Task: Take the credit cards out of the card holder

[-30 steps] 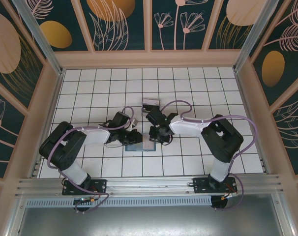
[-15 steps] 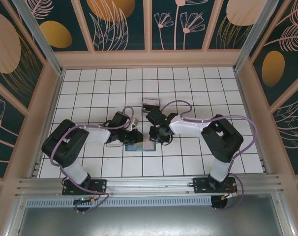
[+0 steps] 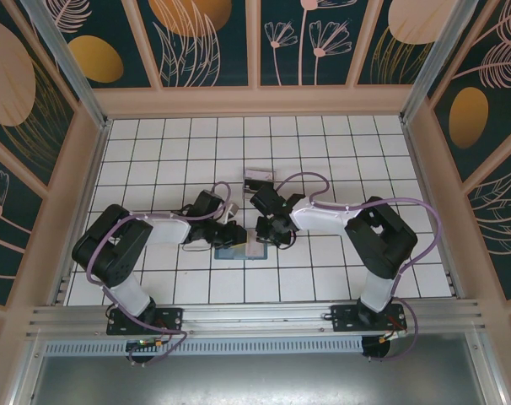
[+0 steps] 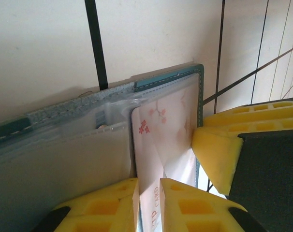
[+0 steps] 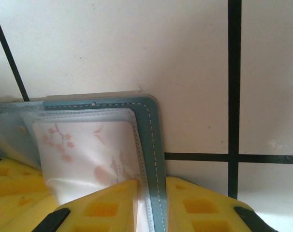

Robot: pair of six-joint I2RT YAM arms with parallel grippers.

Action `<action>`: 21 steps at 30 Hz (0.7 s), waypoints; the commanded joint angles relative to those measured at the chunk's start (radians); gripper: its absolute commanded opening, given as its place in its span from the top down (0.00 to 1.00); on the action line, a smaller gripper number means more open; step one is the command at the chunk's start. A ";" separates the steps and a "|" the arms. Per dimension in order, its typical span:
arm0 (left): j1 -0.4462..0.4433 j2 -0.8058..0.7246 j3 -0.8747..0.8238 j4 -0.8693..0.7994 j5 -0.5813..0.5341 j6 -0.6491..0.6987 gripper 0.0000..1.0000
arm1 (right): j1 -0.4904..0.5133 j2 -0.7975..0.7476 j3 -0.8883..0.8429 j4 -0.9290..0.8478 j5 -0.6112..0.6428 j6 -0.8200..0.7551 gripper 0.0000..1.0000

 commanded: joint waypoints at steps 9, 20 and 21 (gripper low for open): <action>-0.004 -0.032 -0.051 -0.009 -0.040 -0.016 0.88 | 0.029 0.072 -0.053 0.012 -0.020 0.005 0.79; -0.004 -0.013 -0.051 -0.009 -0.056 -0.020 0.86 | 0.029 0.074 -0.051 0.012 -0.020 0.003 0.76; -0.003 -0.011 -0.046 -0.028 -0.069 -0.013 0.85 | 0.029 0.074 -0.050 0.010 -0.020 0.003 0.76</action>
